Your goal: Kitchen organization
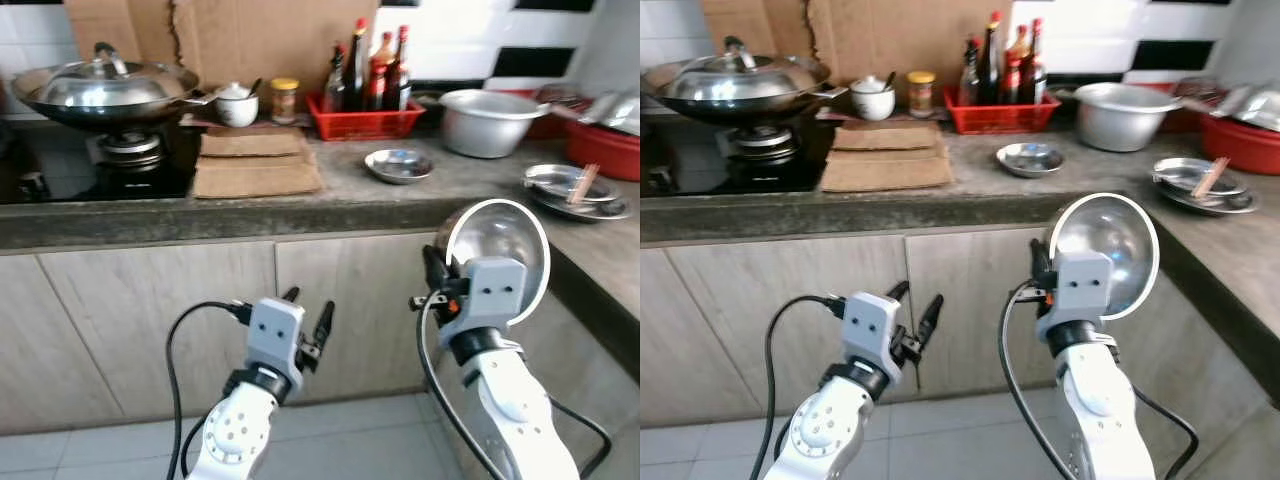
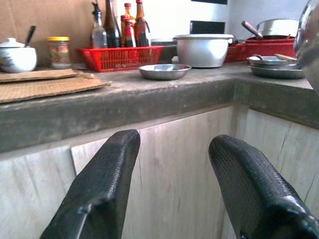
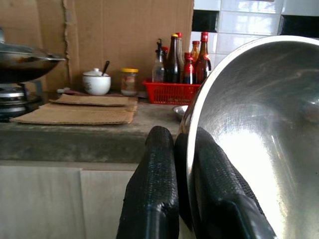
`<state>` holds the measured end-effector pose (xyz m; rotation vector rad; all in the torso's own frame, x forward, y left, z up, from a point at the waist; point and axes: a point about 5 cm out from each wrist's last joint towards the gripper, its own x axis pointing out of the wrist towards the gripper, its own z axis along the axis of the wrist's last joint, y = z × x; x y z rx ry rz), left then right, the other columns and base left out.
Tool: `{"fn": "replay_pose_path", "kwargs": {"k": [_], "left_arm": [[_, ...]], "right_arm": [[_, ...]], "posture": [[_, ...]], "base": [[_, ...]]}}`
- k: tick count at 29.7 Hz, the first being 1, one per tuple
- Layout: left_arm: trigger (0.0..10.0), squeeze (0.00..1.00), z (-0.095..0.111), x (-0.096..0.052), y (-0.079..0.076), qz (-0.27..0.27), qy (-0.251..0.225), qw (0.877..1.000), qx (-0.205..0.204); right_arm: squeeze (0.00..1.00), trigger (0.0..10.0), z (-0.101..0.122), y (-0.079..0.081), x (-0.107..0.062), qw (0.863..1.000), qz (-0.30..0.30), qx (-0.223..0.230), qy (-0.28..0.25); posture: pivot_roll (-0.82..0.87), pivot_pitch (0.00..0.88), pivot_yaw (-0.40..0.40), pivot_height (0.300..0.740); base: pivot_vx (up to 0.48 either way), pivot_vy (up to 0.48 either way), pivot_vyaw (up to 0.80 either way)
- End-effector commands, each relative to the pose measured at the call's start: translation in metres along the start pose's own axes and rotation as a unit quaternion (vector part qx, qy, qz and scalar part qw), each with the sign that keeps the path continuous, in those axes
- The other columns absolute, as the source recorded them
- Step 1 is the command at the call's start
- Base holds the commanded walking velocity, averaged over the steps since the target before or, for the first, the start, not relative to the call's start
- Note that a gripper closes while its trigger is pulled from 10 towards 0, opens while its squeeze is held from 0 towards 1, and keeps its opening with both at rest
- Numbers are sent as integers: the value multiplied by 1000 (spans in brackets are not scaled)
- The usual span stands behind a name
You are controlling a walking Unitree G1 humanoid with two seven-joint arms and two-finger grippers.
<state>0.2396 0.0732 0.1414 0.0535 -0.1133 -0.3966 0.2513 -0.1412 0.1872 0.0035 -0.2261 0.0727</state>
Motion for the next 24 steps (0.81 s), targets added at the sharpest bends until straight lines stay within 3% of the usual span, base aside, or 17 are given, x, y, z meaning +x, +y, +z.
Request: {"fn": "replay_pose_path", "kwargs": {"k": [1,24], "left_arm": [[10000,0,1,0,-3,-6,0,1000,-1],[10000,0,1,3,-2,-8,0,1000,-1]], "right_arm": [[0,10000,7,-5,1,1000,-11,-6,-14],[0,10000,17,-15,7,997,-53,-34,-35]], "posture": [[-19,0,-50,740],[-22,0,-42,740]], "base": [[-255,0,0],[-22,0,-789]]}}
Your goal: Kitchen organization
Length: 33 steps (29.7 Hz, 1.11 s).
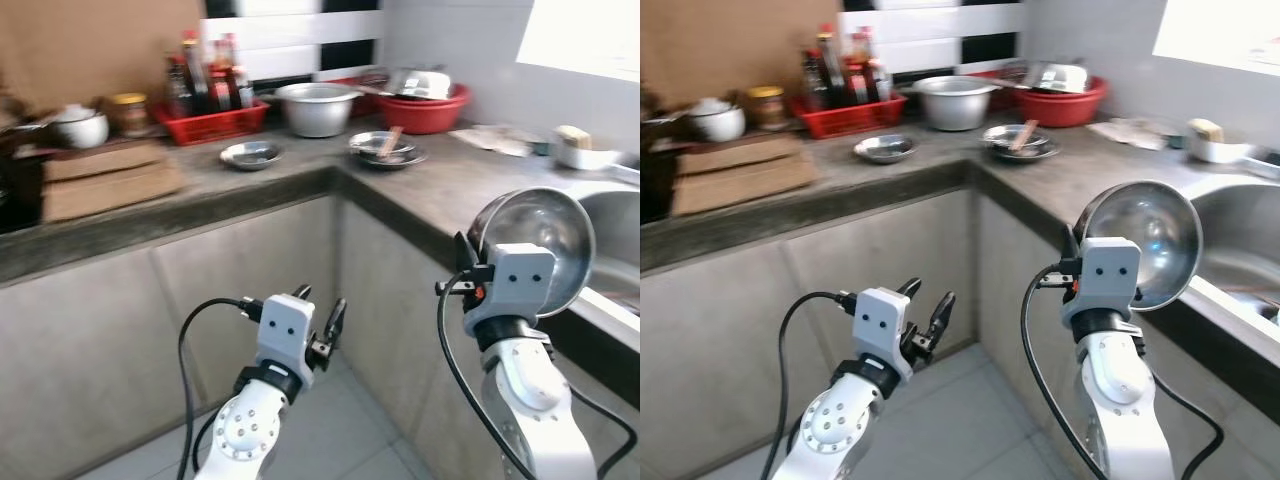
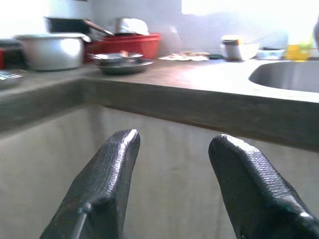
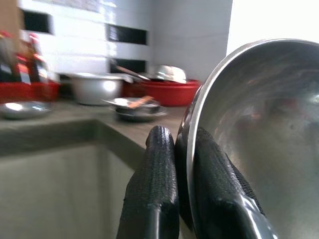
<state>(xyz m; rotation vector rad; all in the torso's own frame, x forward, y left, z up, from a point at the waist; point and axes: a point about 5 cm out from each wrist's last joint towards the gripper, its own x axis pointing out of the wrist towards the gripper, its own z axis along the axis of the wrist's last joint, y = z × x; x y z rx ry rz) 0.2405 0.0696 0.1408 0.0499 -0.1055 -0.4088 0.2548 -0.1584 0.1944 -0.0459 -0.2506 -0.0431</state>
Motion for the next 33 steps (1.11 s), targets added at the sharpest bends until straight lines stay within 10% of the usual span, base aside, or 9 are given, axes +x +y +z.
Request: {"fn": "replay_pose_path", "kwargs": {"k": [1,33], "left_arm": [[10000,0,2,2,2,-1,-4,1000,2],[10000,0,3,5,7,-7,-8,1000,15]], "right_arm": [[0,10000,11,1,3,1000,-2,-3,-25],[0,10000,17,-6,12,999,-25,-12,-38]], "posture": [[-22,0,-43,740],[-23,0,-37,740]], "base": [[0,0,-800],[276,0,-800]]}}
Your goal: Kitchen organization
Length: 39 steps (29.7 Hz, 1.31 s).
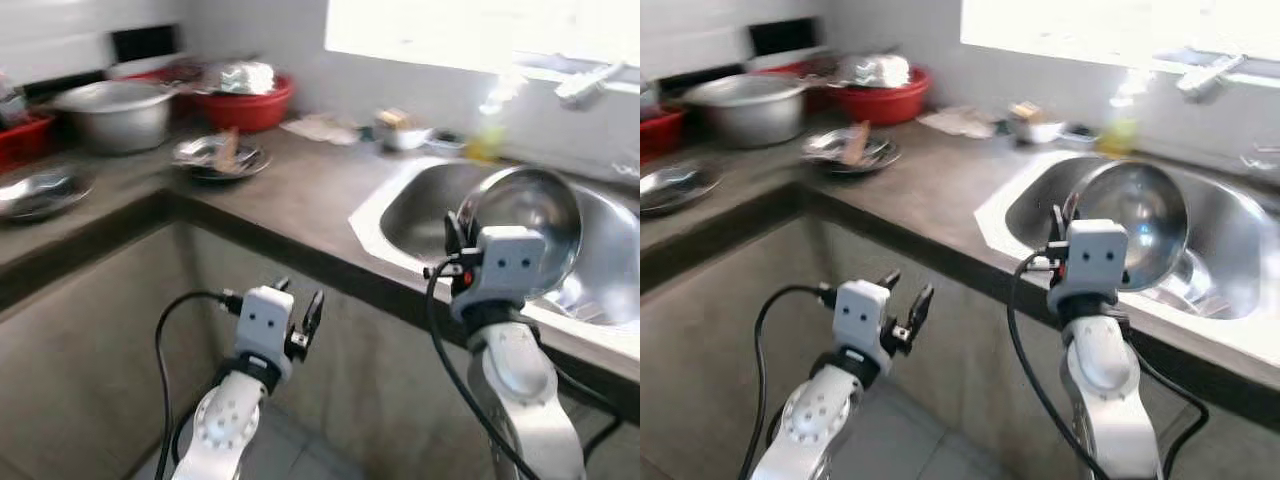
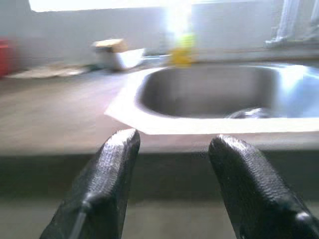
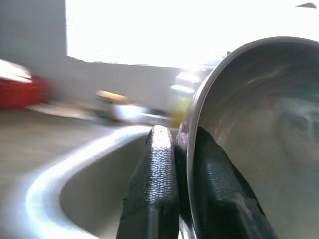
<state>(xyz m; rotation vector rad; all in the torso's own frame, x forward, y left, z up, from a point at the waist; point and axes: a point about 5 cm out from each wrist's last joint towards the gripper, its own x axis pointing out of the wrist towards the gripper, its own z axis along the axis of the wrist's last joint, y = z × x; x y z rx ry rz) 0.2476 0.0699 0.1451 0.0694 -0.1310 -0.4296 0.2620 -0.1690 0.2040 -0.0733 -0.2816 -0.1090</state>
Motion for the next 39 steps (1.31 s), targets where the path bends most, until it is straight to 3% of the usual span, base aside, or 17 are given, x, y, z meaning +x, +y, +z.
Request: {"fn": "replay_pose_path", "kwargs": {"k": [1,8,11,16,20,21,25,26,29,32,33,36,39], "left_arm": [[10000,0,0,-2,3,3,2,1000,3],[10000,0,-1,-2,3,7,6,1000,-4],[10000,0,-1,-2,3,13,7,1000,-3],[10000,0,-2,-2,3,11,10,1000,-4],[10000,0,-1,-3,1,12,9,1000,-5],[10000,0,-1,-4,1,13,9,1000,-4],[10000,0,-1,-7,1,20,12,1000,-6],[10000,0,-1,-7,1,20,12,1000,-6],[10000,0,0,-11,0,21,15,1000,-6],[10000,0,0,-13,0,23,16,1000,-8],[10000,0,0,-15,-1,24,18,1000,-7],[10000,0,1,-18,-3,26,20,999,-9],[10000,0,1,-19,-3,28,22,999,-11]], "right_arm": [[0,10000,10,4,2,1000,6,6,-23],[0,10000,8,6,5,1000,19,9,-13],[0,10000,3,8,16,999,49,9,15],[0,10000,2,6,40,997,76,-15,29],[0,10000,4,12,79,990,123,-31,52],[0,10000,0,16,91,986,145,-36,78],[0,10000,-9,28,114,971,188,-49,142],[0,10000,-9,28,114,971,188,-49,142],[0,10000,-23,32,122,953,215,-79,200],[0,10000,-27,33,125,947,222,-84,217],[0,10000,-37,33,128,934,237,-100,250],[0,10000,-51,30,124,915,250,-114,296],[0,10000,-64,19,122,906,226,-137,329]], "posture": [[-23,0,-37,740],[-23,0,-39,740],[-21,0,-43,740],[-27,0,-42,740],[-19,1,-53,740],[-16,5,-58,740],[-7,22,-69,740],[-7,22,-69,740],[-2,36,-78,740],[2,48,-84,740],[5,57,-87,740],[9,71,-91,740],[10,77,-93,740]], "base": [[326,0,-800],[300,0,-571],[0,0,0],[0,0,0],[0,0,0],[0,0,0],[0,0,0],[0,0,0],[0,0,0],[0,0,0],[0,0,0],[0,0,0],[0,0,0]]}}
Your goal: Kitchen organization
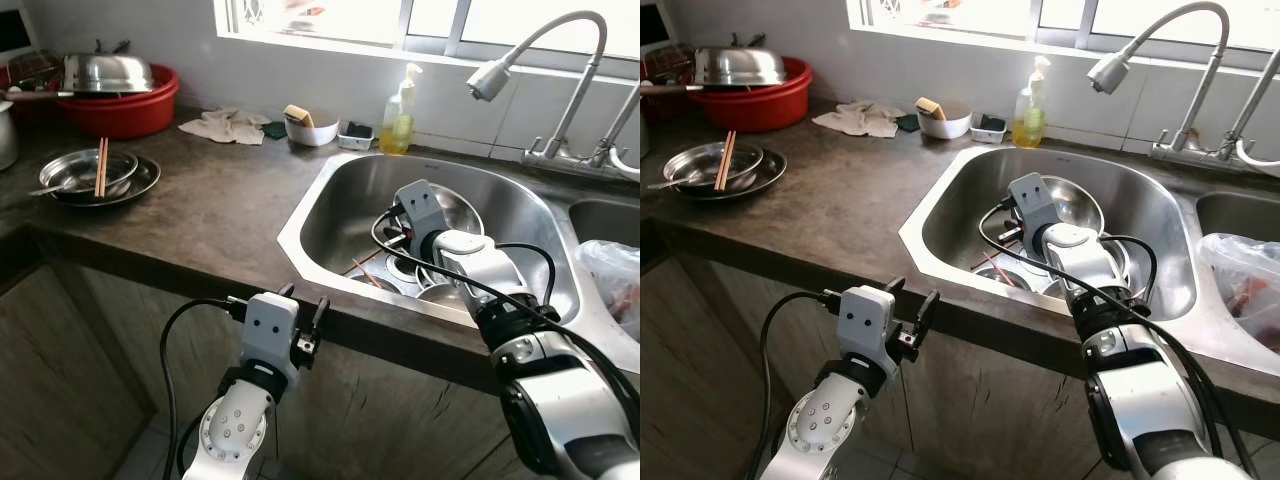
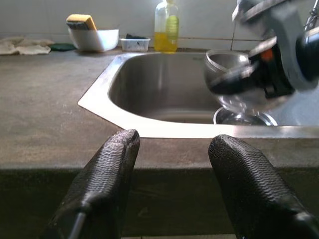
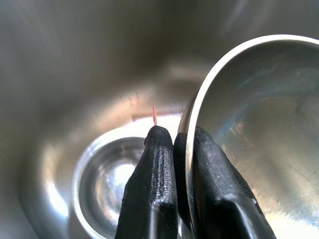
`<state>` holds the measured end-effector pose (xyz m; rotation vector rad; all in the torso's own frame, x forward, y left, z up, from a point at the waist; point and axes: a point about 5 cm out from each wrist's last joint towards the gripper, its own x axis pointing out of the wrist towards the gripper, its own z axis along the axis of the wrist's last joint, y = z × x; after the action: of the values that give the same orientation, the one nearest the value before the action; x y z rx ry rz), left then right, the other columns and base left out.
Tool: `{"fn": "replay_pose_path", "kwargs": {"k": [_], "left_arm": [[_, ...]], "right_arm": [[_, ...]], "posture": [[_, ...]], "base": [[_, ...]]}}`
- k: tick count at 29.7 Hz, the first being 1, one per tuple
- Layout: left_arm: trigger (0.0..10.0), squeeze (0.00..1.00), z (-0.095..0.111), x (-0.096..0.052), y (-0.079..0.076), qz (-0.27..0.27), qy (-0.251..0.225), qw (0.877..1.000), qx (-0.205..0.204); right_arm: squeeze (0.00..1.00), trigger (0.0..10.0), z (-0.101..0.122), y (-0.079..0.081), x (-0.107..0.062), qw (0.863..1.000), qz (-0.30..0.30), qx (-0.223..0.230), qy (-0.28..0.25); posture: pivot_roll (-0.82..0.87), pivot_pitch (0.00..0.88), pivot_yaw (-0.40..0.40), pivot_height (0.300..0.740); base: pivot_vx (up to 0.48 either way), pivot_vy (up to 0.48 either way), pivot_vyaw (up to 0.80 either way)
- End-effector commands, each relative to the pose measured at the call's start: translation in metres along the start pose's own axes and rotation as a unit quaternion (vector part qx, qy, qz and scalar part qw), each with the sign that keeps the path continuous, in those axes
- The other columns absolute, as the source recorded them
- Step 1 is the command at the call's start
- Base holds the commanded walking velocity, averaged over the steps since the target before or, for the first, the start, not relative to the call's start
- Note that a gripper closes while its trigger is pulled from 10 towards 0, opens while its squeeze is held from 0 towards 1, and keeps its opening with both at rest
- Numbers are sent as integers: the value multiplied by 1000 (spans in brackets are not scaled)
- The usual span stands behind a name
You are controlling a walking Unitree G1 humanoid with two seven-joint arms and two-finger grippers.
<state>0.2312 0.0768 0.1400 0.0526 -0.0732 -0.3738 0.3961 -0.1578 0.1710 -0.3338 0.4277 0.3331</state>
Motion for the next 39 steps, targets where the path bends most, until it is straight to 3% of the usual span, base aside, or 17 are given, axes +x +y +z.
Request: {"fn": "replay_pose_path", "kwargs": {"k": [1,5,6,13,19,21,22,24,25,27,30,33,36,39], "left_arm": [[10000,0,4,-3,-2,0,-4,1000,1],[10000,0,3,-4,-2,0,0,1000,0],[10000,0,3,-4,-3,-2,1,1000,0],[10000,0,3,-2,-3,-5,1,1000,-1],[10000,0,3,0,-2,-5,-1,1000,3],[10000,0,3,0,-2,-6,-3,1000,5],[10000,0,3,1,-1,-6,-3,1000,5],[10000,0,2,1,-1,-6,-3,1000,6],[10000,0,2,1,-1,-6,-3,1000,6],[10000,0,1,2,0,-7,-2,1000,8],[10000,0,1,5,0,-12,-2,1000,10],[10000,0,1,5,0,-16,-1,1000,10],[10000,0,-1,4,-2,-37,4,999,12],[10000,0,-2,2,-4,-49,5,999,11]], "right_arm": [[0,10000,-6,-16,-2,999,-36,-15,28],[0,10000,-23,-19,-2,998,-28,6,53],[1000,10000,-25,-19,-2,998,-27,4,55],[1000,10000,-24,-18,-1,999,-28,18,42],[1000,10000,-19,-19,-3,999,-33,27,11],[1000,10000,-13,-19,-5,998,-43,35,-21],[8,10000,-8,-20,-7,997,-50,35,-51],[0,10000,1,-21,-14,992,-70,29,-100],[0,10000,1,-21,-14,992,-70,29,-100],[0,10000,11,-18,-26,982,-82,46,-163],[0,10000,23,-1,-66,948,-89,73,-296],[0,10000,21,6,-77,940,-87,63,-325],[0,10000,-4,25,-101,930,-100,93,-342],[0,10000,-16,36,-111,929,-99,103,-340]], "posture": [[10,81,-93,740],[10,83,-93,740],[10,83,-93,740],[11,62,-86,740],[16,41,-82,740],[15,36,-81,740],[15,23,-81,740],[11,19,-76,740],[11,19,-76,740],[6,10,-75,740],[-3,0,-64,740],[-7,0,-60,740],[-15,0,-53,740],[-16,0,-48,740]], "base": [[0,0,0],[0,0,0],[0,0,0],[0,0,0],[0,0,0],[0,0,0],[0,0,0],[0,0,0],[0,0,0],[0,0,0],[0,0,0],[0,0,0],[0,0,0],[0,0,0]]}}
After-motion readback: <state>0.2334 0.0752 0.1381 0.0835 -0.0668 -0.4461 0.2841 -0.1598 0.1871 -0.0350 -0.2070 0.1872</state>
